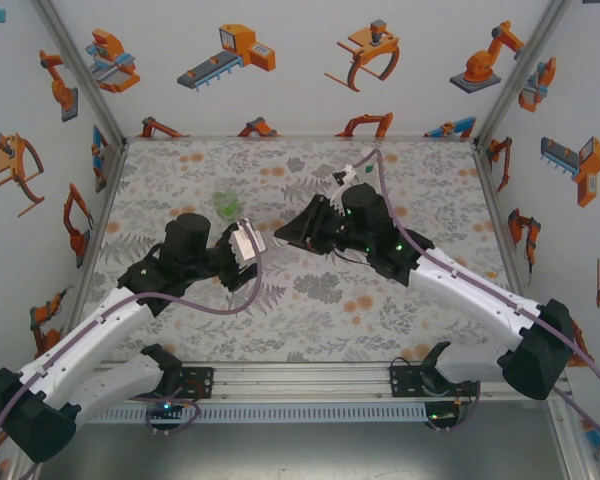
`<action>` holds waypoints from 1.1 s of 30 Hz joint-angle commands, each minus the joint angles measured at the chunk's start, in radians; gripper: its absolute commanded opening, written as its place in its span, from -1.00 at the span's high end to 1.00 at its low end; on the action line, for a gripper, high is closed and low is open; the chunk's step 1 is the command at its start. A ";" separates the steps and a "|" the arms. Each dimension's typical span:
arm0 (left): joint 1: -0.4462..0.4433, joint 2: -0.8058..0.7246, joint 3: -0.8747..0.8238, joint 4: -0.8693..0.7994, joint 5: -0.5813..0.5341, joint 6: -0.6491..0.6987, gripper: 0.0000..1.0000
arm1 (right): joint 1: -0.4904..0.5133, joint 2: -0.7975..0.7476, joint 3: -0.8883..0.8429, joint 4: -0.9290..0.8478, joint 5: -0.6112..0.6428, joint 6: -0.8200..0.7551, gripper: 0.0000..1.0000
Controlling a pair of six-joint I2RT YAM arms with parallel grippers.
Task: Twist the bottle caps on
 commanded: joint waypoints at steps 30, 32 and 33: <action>-0.016 0.008 0.060 -0.093 0.411 0.202 1.00 | 0.014 -0.203 0.218 -0.498 -0.551 -1.728 -0.16; -0.016 0.013 0.062 -0.093 0.408 0.200 1.00 | 0.014 -0.188 0.222 -0.503 -0.568 -1.772 -0.16; -0.016 0.015 0.063 -0.094 0.408 0.197 1.00 | 0.016 -0.178 0.220 -0.493 -0.573 -1.775 -0.15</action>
